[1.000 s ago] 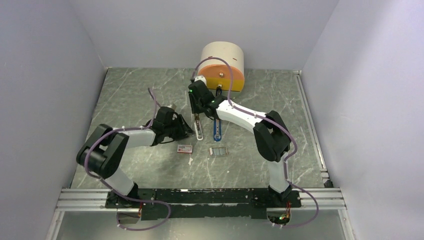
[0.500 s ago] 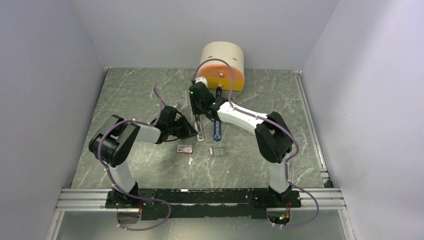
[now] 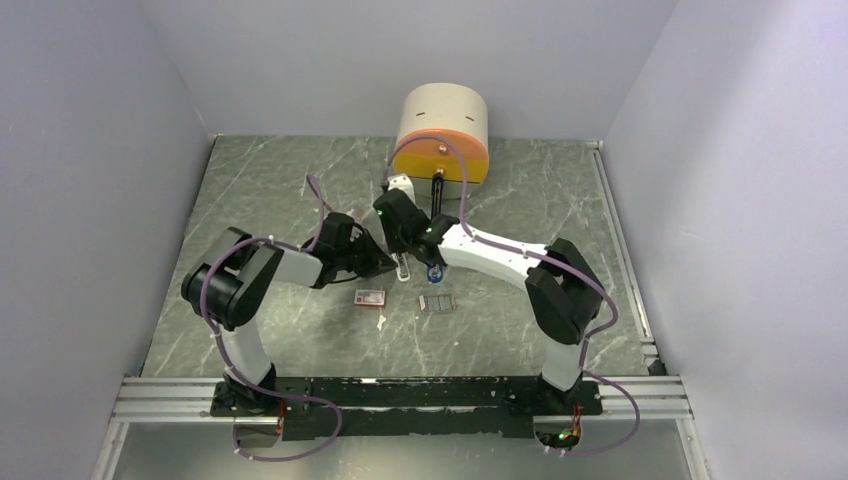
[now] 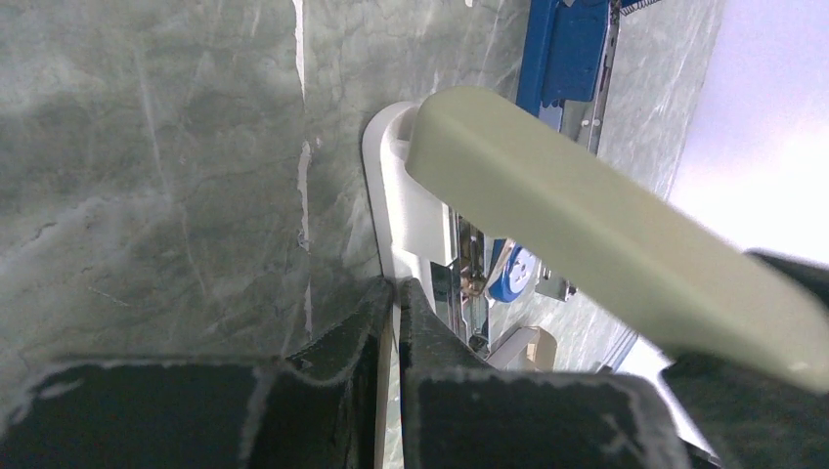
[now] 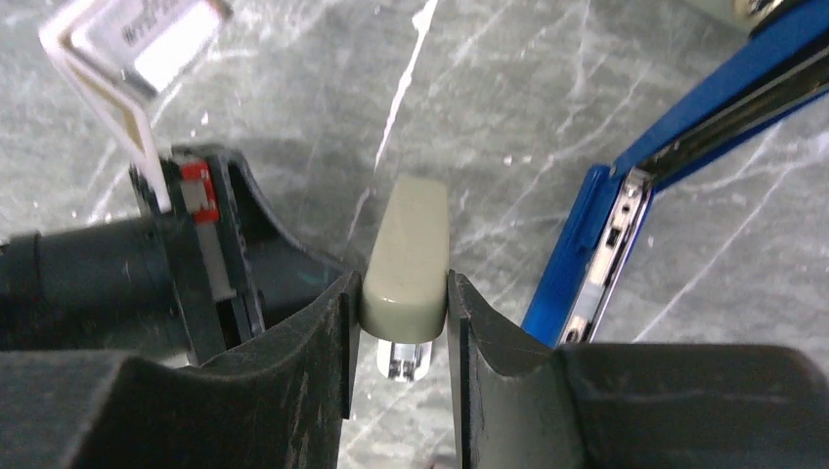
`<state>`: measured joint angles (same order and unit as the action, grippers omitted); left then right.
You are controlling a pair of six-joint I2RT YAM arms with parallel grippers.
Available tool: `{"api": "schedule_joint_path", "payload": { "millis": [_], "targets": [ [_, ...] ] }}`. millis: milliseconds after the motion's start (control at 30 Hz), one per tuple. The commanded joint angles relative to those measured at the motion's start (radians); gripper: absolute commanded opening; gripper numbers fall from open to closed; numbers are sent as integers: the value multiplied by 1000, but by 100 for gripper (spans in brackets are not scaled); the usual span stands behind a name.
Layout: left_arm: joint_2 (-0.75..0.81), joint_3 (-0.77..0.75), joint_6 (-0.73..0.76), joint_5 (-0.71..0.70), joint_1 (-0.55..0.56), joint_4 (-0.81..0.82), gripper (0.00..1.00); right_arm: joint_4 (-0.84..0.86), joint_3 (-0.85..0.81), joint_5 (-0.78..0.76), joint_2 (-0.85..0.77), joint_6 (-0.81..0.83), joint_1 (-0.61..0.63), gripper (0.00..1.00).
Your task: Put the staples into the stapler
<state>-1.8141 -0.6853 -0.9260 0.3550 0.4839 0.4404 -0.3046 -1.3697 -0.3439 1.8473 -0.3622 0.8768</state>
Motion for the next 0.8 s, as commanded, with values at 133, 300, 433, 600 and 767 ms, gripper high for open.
{"api": "schedule_joint_path", "payload": {
  "millis": [133, 300, 433, 600, 767],
  "targets": [
    [-100, 41, 59, -127, 15, -136, 7, -19, 105, -4, -95, -128, 76, 8],
    [-114, 18, 69, -141, 15, -154, 7, -15, 165, -12, -113, -151, 82, 8],
    [-126, 4, 80, -150, 15, -167, 7, 2, 206, -8, -109, -160, 81, 8],
    [-113, -2, 89, -156, 15, -177, 8, 12, 233, 5, -78, -168, 83, 8],
    [-79, -4, 96, -158, 15, -194, 10, -12, 229, 30, -35, -171, 83, 8]
  ]
}}
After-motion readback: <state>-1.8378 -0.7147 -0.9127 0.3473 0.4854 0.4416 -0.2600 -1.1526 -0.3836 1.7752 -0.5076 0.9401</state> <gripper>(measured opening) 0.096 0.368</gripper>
